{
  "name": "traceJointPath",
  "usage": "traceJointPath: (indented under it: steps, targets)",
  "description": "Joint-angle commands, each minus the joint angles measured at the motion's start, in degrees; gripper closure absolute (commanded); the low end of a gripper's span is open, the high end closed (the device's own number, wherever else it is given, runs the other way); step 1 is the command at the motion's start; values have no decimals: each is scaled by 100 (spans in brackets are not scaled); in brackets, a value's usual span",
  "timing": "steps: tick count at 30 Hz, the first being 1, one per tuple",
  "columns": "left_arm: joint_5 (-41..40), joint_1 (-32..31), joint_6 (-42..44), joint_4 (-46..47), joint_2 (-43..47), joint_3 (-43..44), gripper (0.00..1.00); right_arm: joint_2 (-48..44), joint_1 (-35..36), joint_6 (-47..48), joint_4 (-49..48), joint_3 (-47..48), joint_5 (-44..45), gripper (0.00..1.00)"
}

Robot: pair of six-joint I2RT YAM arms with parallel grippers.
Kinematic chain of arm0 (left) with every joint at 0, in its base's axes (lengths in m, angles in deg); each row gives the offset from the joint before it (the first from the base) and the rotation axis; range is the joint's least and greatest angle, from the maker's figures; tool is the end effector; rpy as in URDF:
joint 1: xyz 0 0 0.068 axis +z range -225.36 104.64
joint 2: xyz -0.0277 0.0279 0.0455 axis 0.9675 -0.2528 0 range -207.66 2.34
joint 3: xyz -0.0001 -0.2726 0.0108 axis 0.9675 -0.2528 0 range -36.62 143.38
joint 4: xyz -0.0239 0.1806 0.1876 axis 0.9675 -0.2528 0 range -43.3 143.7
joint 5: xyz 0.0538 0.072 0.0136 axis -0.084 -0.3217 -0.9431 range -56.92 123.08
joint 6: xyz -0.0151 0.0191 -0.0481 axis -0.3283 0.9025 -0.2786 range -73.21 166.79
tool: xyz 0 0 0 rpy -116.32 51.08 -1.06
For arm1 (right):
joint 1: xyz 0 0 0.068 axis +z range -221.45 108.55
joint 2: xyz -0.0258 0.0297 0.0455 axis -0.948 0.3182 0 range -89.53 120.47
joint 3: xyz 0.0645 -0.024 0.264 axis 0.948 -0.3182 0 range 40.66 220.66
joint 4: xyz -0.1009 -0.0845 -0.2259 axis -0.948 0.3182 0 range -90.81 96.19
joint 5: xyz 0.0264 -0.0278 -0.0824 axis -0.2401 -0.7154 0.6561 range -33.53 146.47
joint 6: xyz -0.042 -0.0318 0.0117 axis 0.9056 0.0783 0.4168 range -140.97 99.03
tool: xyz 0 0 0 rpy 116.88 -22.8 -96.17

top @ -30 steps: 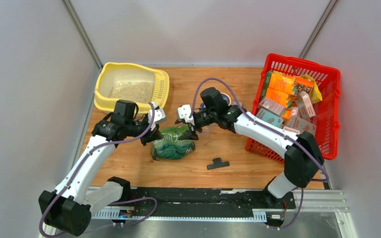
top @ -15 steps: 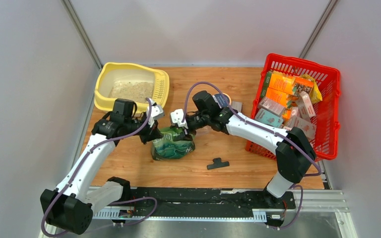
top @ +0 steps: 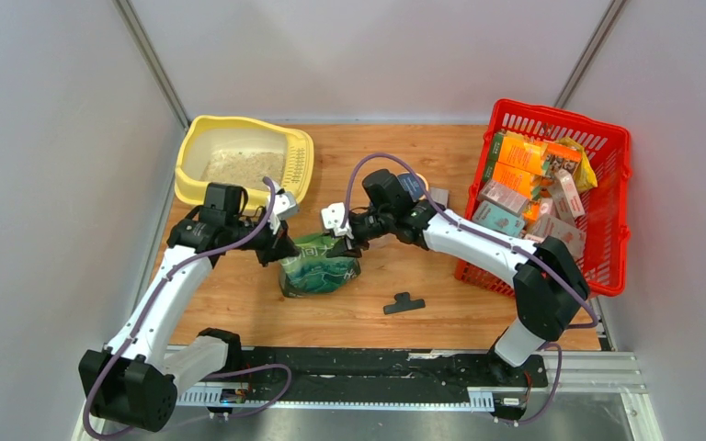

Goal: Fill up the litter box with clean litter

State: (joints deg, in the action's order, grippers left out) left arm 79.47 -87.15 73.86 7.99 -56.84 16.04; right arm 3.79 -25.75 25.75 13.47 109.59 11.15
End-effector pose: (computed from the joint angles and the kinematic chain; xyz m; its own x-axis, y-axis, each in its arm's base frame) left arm 0.1860 -0.0652 0.2941 -0.4272 0.4098 -0.8059 0.8642 0.4470 -0.2309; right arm 0.2336 0.2756 0.2687 0.3494 -0.3749 -0.8587 -0.9285 -0.2613 -0.2638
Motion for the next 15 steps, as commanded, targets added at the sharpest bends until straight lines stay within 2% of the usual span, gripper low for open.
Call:
traceJointPath:
  steps: [1, 5, 8, 10, 15]
  targets:
    - [581, 116, 499, -367, 117, 262, 100, -209, -201, -127, 198, -29, 217, 53]
    - [669, 116, 729, -385, 152, 279, 96, -288, -298, -339, 206, -37, 120, 58]
    - [836, 98, 1062, -622, 56, 358, 88, -279, -368, -470, 233, -55, 155, 71]
    - [845, 54, 1212, -658, 29, 359, 80, -262, -447, -646, 207, -11, 77, 77]
    - [652, -306, 1283, -317, 143, 218, 63, -200, -623, -1726, 22, 68, -152, 83]
